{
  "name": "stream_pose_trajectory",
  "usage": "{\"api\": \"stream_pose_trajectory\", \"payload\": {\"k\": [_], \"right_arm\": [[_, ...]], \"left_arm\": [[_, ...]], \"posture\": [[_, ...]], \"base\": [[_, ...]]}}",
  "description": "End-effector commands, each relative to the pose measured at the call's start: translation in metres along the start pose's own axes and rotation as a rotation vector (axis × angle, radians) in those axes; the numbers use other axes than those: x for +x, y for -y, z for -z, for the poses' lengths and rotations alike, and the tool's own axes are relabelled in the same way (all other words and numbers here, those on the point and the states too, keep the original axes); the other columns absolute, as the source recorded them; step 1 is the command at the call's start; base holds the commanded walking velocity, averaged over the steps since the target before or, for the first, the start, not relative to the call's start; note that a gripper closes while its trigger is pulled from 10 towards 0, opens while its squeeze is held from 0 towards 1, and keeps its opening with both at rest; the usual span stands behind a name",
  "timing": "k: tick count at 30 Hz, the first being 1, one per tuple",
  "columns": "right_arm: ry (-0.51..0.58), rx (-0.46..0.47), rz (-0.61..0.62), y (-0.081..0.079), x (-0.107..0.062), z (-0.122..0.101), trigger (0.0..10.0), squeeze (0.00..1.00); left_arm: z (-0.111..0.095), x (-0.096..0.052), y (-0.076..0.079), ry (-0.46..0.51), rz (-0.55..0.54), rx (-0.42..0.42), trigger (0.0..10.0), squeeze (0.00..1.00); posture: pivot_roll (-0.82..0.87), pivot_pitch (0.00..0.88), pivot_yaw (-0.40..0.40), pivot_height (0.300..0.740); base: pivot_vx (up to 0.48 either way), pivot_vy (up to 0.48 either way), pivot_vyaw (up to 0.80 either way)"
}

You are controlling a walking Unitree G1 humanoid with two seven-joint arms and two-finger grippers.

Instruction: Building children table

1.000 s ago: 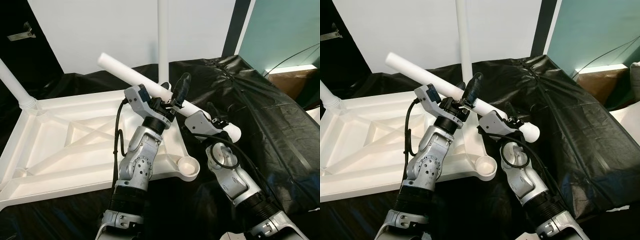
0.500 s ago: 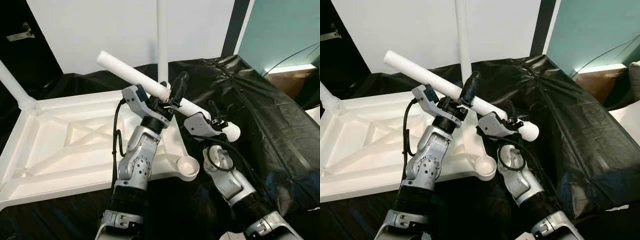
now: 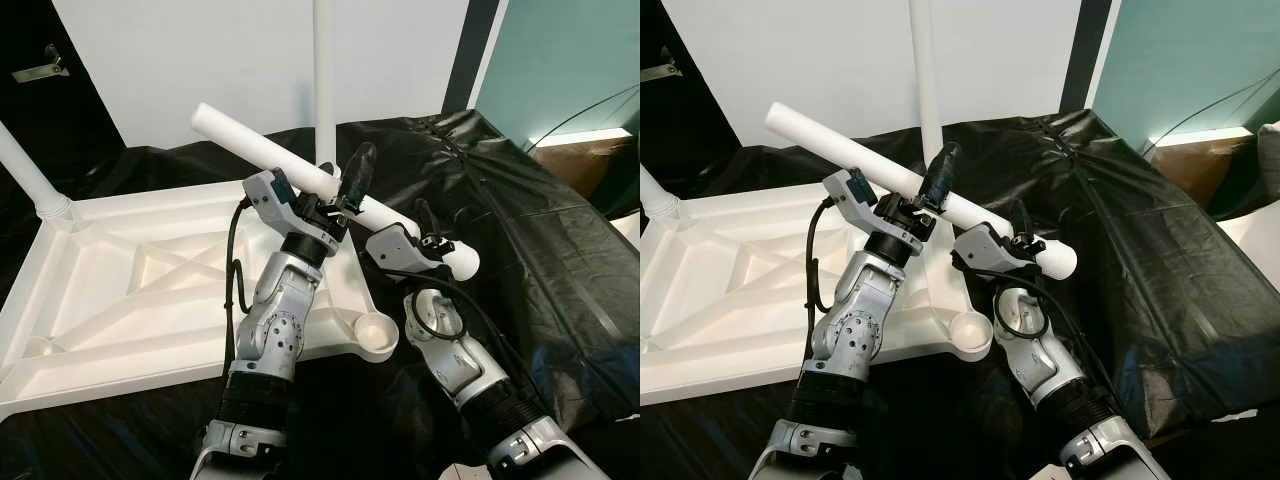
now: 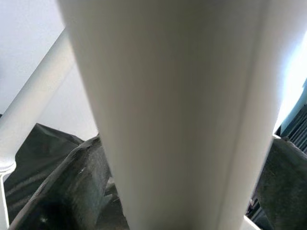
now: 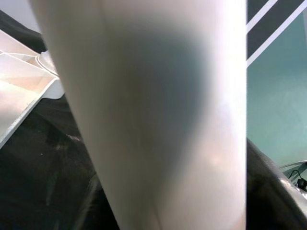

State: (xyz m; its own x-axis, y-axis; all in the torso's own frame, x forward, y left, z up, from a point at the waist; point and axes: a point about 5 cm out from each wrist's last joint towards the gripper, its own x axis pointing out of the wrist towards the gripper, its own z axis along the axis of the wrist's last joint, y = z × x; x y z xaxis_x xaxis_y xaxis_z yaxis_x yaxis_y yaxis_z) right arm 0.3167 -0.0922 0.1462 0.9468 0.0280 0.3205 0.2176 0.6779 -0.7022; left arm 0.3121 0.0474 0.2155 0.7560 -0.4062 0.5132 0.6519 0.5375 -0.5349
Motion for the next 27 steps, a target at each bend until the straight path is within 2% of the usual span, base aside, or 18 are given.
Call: {"api": "stream_pose_trajectory", "payload": {"k": [1, 2, 5, 6, 7, 8, 12, 13, 16, 17, 18, 19, 20, 21, 22, 23, 24, 27], "right_arm": [[0.023, 0.01, 0.012, -0.0002, 0.0023, -0.0044, 10.0, 0.0], [0.02, 0.036, -0.001, -0.0005, 0.0027, -0.0053, 10.0, 0.84], [0.02, 0.036, -0.001, -0.0005, 0.0027, -0.0053, 10.0, 0.84], [0.02, 0.054, -0.009, 0.0, 0.0032, -0.0067, 10.0, 1.0], [0.02, 0.054, -0.009, 0.0, 0.0032, -0.0067, 10.0, 1.0], [0.024, 0.071, -0.006, 0.0019, 0.0049, -0.0089, 10.0, 0.75], [0.026, 0.07, -0.002, 0.0023, 0.0053, -0.0093, 10.0, 0.75], [0.027, 0.07, -0.001, 0.0022, 0.0054, -0.0095, 10.0, 0.01], [0.022, 0.072, -0.012, 0.0003, 0.0047, -0.0081, 10.0, 0.0], [0.021, 0.072, -0.015, -0.0001, 0.0044, -0.0078, 10.0, 0.0], [0.021, 0.073, -0.019, -0.0004, 0.0043, -0.0077, 9.8, 0.0], [0.021, 0.073, -0.019, -0.0004, 0.0043, -0.0077, 9.8, 0.0], [0.022, 0.075, -0.024, -0.0007, 0.0043, -0.0077, 7.3, 0.0], [0.022, 0.075, -0.024, -0.0007, 0.0043, -0.0077, 7.3, 0.0], [0.022, 0.081, -0.032, -0.0013, 0.0043, -0.0078, 0.0, 0.0], [0.022, 0.081, -0.032, -0.0013, 0.0043, -0.0078, 0.0, 0.0], [0.023, 0.084, -0.035, -0.0017, 0.0045, -0.0081, 0.0, 0.0], [0.023, 0.079, -0.026, -0.0013, 0.0051, -0.0087, 1.7, 0.0]], "left_arm": [[0.0015, 0.0033, 0.008, 0.009, 0.082, -0.019, 0.0, 0.6], [0.0013, 0.0032, 0.0082, 0.01, 0.085, -0.019, 0.0, 0.33], [0.0013, 0.0032, 0.0082, 0.01, 0.085, -0.019, 0.0, 0.33], [0.0011, 0.003, 0.0085, 0.011, 0.089, -0.017, 0.0, 0.0], [0.0011, 0.003, 0.0085, 0.011, 0.089, -0.017, 0.0, 0.0], [0.0018, 0.0028, 0.0085, 0.004, 0.092, -0.008, 0.0, 0.0], [0.0023, 0.0031, 0.0084, 0.0, 0.089, 0.003, 0.0, 0.0], [0.0026, 0.0033, 0.0086, -0.001, 0.089, 0.007, 0.0, 0.0], [0.0039, 0.0039, 0.0075, -0.012, 0.076, 0.031, 0.0, 0.0], [0.005, 0.004, 0.0065, -0.026, 0.065, 0.047, 5.6, 0.0], [0.0063, 0.004, 0.0054, -0.039, 0.054, 0.062, 10.0, 0.0], [0.0063, 0.004, 0.0054, -0.039, 0.054, 0.062, 10.0, 0.0], [0.0067, 0.0041, 0.0051, -0.042, 0.051, 0.069, 10.0, 0.0], [0.0067, 0.0041, 0.0051, -0.042, 0.051, 0.069, 10.0, 0.0], [0.0068, 0.004, 0.0049, -0.041, 0.048, 0.074, 10.0, 0.0], [0.0068, 0.004, 0.0049, -0.041, 0.048, 0.074, 10.0, 0.0], [0.0053, 0.0036, 0.0053, -0.022, 0.052, 0.06, 0.0, 0.0], [0.003, 0.0024, 0.0079, 0.001, 0.078, 0.042, 0.0, 0.0]], "posture": [[-0.1, 0.02, 0.045, 0.74], [-0.1, 0.02, 0.045, 0.74], [-0.1, 0.02, 0.045, 0.74], [-0.1, 0.02, 0.044, 0.74], [-0.1, 0.02, 0.044, 0.74], [-0.1, 0.02, 0.046, 0.74], [-0.1, 0.02, 0.046, 0.74], [-0.1, 0.021, 0.046, 0.74], [-0.1, 0.021, 0.046, 0.74], [-0.1, 0.023, 0.046, 0.74], [-0.1, 0.023, 0.046, 0.74], [-0.1, 0.023, 0.046, 0.74], [-0.1, 0.023, 0.046, 0.74], [-0.1, 0.023, 0.046, 0.74], [-0.1, 0.022, 0.046, 0.74], [-0.1, 0.022, 0.046, 0.74], [-0.1, 0.022, 0.046, 0.74], [-0.09, 0.021, 0.045, 0.74]], "base": [[0.0, 0.0, 0.0], [0.0, 0.0, 0.0], [0.0, 0.0, 0.0], [0.0, 0.0, 0.0], [0.0, 0.0, 0.0], [0.0, 0.0, 0.0], [0.0, 0.0, 0.0], [0.0, 0.0, 0.0], [0.0, 0.0, 0.0], [0.0, 0.0, 0.0], [0.0, 0.0, 0.0], [0.0, 0.0, 0.0], [0.0, 0.0, 0.0], [0.0, 0.0, 0.0], [0.0, 0.0, 0.0], [0.0, 0.0, 0.0], [0.0, 0.0, 0.0], [0.0, 0.0, 0.0]]}}
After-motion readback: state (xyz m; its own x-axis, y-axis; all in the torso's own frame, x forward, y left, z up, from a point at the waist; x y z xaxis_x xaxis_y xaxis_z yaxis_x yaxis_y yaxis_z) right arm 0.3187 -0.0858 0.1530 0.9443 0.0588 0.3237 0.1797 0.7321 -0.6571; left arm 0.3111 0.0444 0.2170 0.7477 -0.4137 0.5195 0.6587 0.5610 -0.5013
